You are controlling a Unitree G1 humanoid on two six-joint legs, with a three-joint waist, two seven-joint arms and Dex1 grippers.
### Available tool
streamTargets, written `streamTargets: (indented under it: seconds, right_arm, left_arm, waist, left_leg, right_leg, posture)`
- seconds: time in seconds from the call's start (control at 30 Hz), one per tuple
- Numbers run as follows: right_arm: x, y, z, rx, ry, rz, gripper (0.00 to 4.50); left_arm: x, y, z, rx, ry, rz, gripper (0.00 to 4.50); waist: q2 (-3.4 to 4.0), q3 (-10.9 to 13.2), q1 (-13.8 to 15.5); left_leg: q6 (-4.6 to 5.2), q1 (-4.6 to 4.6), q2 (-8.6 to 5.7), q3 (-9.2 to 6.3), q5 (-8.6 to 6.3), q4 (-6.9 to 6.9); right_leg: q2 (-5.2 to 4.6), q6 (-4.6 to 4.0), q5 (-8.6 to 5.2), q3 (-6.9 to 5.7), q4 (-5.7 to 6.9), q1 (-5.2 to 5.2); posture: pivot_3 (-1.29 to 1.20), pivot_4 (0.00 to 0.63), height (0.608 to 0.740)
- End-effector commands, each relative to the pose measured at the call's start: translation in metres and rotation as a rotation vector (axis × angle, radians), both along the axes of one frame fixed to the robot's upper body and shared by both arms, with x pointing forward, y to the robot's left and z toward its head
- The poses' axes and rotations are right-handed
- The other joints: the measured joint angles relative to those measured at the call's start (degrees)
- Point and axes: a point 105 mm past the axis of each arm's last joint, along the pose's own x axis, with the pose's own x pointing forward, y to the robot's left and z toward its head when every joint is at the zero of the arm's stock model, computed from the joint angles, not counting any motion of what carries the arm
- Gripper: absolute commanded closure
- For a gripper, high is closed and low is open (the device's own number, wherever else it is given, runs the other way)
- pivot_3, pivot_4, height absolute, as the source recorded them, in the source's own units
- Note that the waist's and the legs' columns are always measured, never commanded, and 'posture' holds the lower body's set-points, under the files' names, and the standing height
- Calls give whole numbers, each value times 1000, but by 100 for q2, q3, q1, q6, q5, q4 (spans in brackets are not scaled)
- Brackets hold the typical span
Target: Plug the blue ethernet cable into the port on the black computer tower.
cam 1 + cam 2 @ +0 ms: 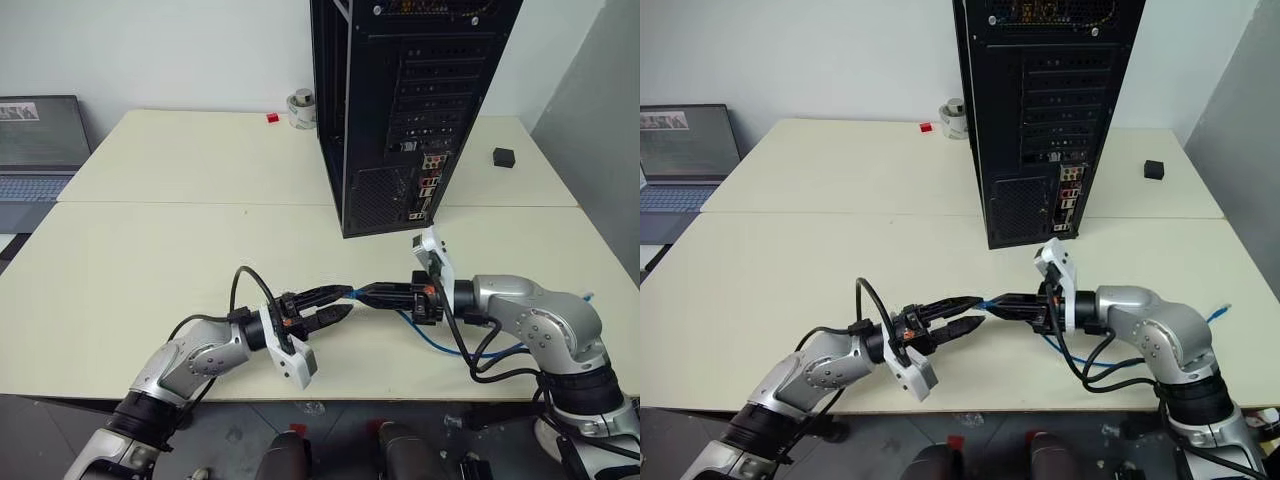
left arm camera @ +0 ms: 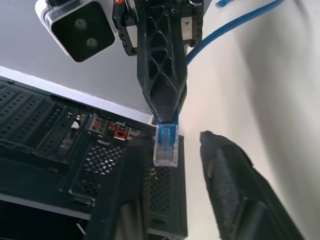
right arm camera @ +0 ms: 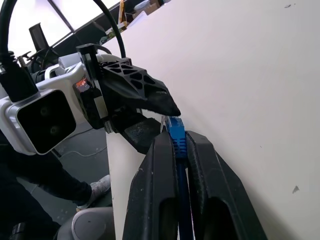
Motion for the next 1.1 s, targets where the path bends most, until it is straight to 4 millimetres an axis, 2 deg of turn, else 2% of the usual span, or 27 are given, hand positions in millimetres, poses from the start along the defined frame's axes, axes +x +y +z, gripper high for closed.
streamTargets:
  seconds: [0.03, 0.2, 0.3, 0.47, 0.63, 0.8, 1.0, 1.1]
  right_arm:
    - [5, -11, 20, 18, -88, -47, 4500]
    - [11, -25, 27, 4, -147, -128, 4500]
    - [18, -37, 35, -7, -220, -220, 4500]
    - [30, -54, 45, -48, -382, -414, 4500]
    - [39, -61, 48, -70, -480, -587, 4500]
    - [62, -76, 55, -115, -573, -883, 4500]
    - [82, -84, 57, -134, -594, -1110, 4500]
    - [91, -85, 55, -119, -583, -1168, 4500]
  left_arm:
    - [11, 3, 14, -109, 98, 50, 1784]
    - [19, 4, 26, -214, 221, 96, 621]
    - [28, -2, 31, -319, 401, 131, 52]
    - [30, -22, 45, -521, 774, 119, 52]
    - [29, -35, 50, -521, 881, 136, 52]
    - [36, -43, 47, -493, 903, 204, 52]
    - [45, -52, 51, -507, 879, 237, 52]
    - [49, -53, 54, -521, 868, 259, 52]
  waist:
    - [0, 0, -1]
    - [0, 0, -1]
    - [0, 0, -3]
    - [0, 0, -8]
    - [0, 0, -22]
    - [1, 0, -17]
    - [1, -1, -10]
    - [4, -2, -13]
  left_leg:
    - [0, -1, -1, 0, 0, 0]
    - [0, -2, -1, -1, 0, 0]
    - [0, -2, -2, -1, 0, 0]
    - [0, -7, -2, -3, 0, 4]
    - [-1, -6, 0, -4, 0, 4]
    - [-2, -3, 1, -1, 1, 4]
    - [-3, -3, 2, 2, 2, 3]
    - [-4, -2, 1, 7, 2, 3]
  right_leg:
    - [0, 0, 0, 0, 0, 0]
    - [1, 0, 0, -1, 0, 0]
    - [2, 0, 0, -1, 0, 0]
    - [5, 1, -1, -1, 1, -1]
    - [33, 2, -1, 5, 2, -1]
    - [37, 2, -1, 12, 3, -1]
    - [36, 1, -1, 16, 1, -2]
    - [37, 0, 0, 20, 2, -4]
  posture:
    - [0, 150, 740]
    - [0, 150, 740]
    - [0, 150, 740]
    - [0, 150, 740]
    - [0, 150, 740]
    - [0, 150, 740]
    - [0, 150, 740]
    - [0, 150, 740]
